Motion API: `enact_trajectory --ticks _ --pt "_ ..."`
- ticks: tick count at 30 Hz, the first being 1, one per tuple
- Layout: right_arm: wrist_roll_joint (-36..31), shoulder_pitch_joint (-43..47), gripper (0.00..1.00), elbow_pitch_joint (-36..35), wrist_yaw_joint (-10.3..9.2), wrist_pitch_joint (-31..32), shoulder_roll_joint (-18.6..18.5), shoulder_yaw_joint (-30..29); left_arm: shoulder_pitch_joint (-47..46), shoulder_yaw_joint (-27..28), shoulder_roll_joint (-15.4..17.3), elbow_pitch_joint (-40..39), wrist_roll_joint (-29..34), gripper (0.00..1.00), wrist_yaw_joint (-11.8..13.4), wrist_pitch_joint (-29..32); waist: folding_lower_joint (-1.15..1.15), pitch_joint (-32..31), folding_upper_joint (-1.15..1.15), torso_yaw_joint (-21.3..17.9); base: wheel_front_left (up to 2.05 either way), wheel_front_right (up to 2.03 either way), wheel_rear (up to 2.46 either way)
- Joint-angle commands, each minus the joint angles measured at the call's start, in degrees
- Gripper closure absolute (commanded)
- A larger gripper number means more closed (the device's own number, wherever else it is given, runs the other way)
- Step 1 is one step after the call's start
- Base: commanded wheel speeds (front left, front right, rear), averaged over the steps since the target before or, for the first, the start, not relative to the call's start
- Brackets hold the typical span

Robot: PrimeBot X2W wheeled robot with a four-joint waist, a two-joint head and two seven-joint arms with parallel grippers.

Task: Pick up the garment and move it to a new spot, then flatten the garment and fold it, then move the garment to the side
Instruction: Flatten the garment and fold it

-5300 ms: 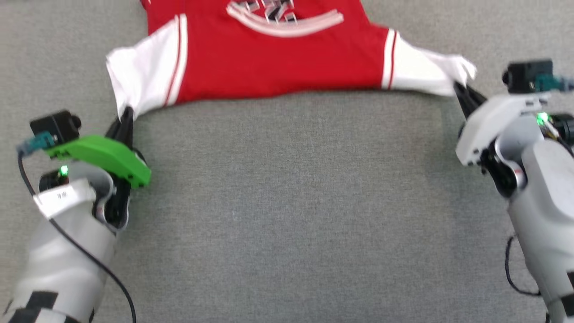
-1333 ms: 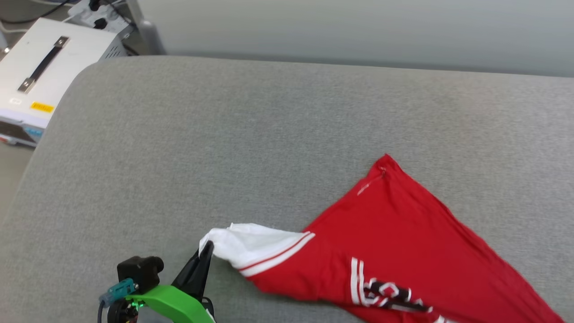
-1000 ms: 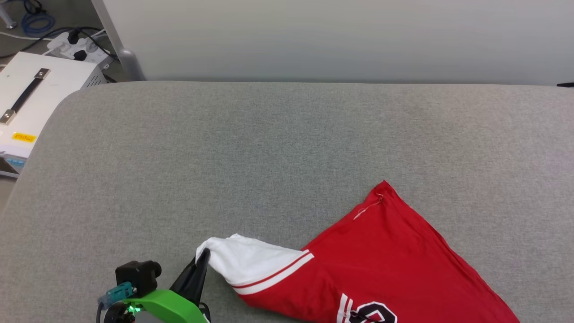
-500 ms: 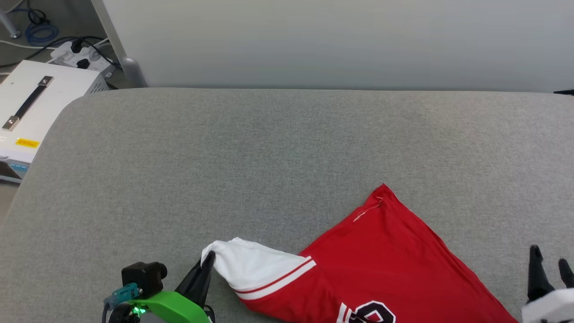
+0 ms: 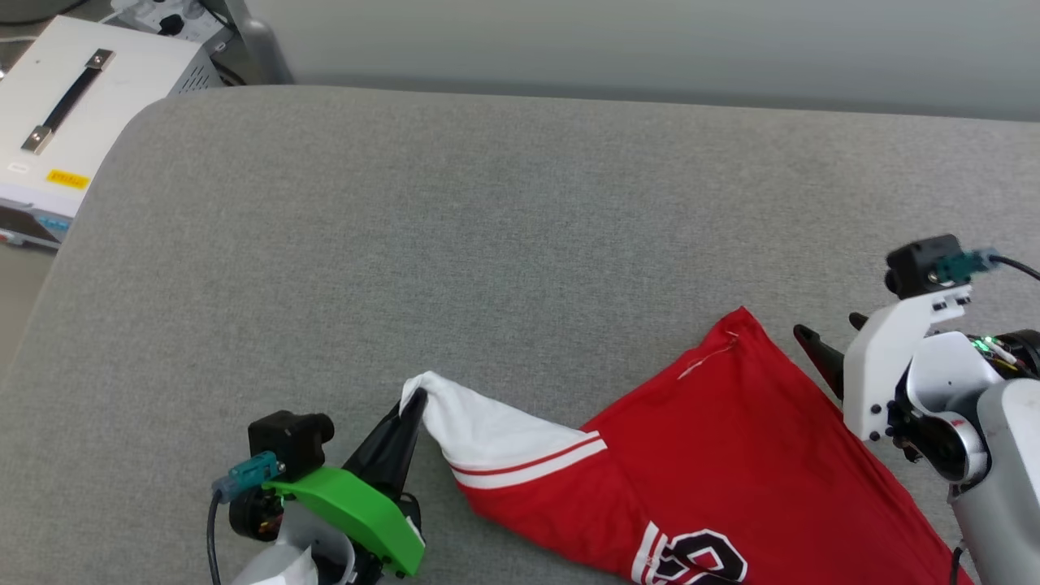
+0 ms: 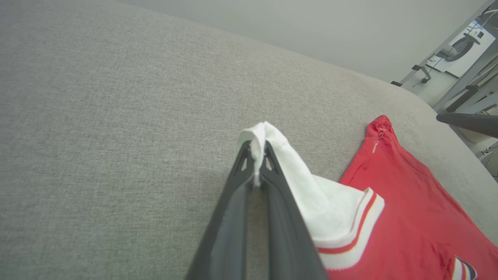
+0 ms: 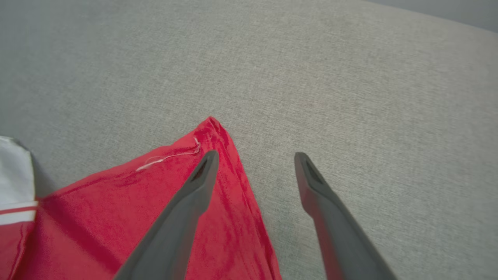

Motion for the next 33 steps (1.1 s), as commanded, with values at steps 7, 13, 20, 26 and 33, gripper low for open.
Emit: enact_trajectory --ticks 7,13,20,26,33 --pt "5.12 -10.69 0.0 6.66 -0.04 12.61 -7.11 14.5 -5.05 -1.68 -1.96 1.41 1.64 1.0 -2.77 -1.37 0.0 6.96 0.0 5.04 0.0 0.0 0.0" --pt "9.87 -12.27 0.0 13.21 -0.04 17.34 -8.4 22.53 -6.33 -2.01 -2.74 3.07 1.55 1.0 -3.54 -2.34 0.0 8.32 0.0 6.01 0.0 0.0 0.0" --pt "15.05 -12.21 1.0 15.62 -0.04 22.05 -8.77 25.09 -6.08 -2.05 -2.99 5.0 0.92 1.0 -3.87 -3.06 0.0 7.5 0.0 5.7 0.0 0.0 0.0" --pt "15.52 -14.63 1.0 13.81 -0.04 16.48 -7.74 18.49 -6.67 -1.58 -1.12 4.52 2.07 1.0 -3.67 -3.43 0.0 4.69 0.0 4.59 0.0 0.0 0.0" --pt "13.78 -16.18 1.0 9.96 -0.04 11.12 -6.9 10.65 -11.22 -0.78 2.65 2.58 3.99 1.0 -3.98 -2.08 0.0 0.04 0.0 2.99 0.0 0.0 0.0"
